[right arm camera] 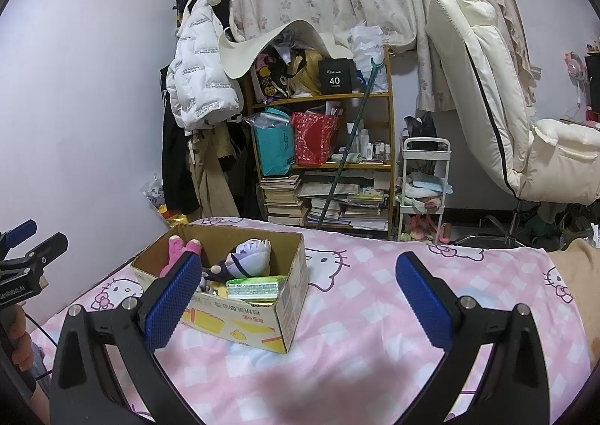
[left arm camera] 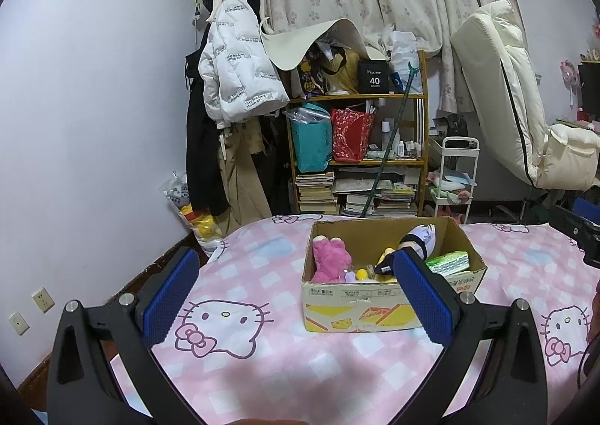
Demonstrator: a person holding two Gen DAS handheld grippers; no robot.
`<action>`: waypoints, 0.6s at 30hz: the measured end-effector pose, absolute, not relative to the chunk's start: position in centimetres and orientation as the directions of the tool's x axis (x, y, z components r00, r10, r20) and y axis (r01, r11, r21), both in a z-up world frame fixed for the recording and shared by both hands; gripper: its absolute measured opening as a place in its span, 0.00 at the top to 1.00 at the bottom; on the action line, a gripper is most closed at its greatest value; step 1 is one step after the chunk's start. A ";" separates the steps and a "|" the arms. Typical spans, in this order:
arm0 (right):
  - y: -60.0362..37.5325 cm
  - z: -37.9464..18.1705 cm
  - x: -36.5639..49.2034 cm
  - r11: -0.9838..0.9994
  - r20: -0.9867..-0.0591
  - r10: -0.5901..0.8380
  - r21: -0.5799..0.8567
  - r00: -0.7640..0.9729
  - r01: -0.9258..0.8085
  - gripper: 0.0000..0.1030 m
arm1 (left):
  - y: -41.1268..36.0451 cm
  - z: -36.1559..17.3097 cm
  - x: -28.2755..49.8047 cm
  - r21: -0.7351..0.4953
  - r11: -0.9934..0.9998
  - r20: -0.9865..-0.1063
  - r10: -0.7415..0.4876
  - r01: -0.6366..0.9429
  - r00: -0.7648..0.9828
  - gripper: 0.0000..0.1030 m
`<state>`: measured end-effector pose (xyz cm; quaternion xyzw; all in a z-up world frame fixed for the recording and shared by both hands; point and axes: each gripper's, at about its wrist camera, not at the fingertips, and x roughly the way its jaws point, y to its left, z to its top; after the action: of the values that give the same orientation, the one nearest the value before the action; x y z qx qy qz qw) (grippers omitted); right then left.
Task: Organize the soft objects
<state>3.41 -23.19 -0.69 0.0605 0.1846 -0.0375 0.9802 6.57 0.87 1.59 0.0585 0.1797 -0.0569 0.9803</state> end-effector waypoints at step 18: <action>-23.0 -0.9 3.5 0.989 -0.369 -0.060 0.101 0.928 0.104 0.00 | 1.2 1.5 6.7 0.074 0.989 -0.375 -0.095 0.131 0.922 0.01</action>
<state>3.51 -23.03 -0.87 0.0597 0.1855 -0.0419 0.9799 6.73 1.18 1.52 0.0487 0.1885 -0.0578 0.9792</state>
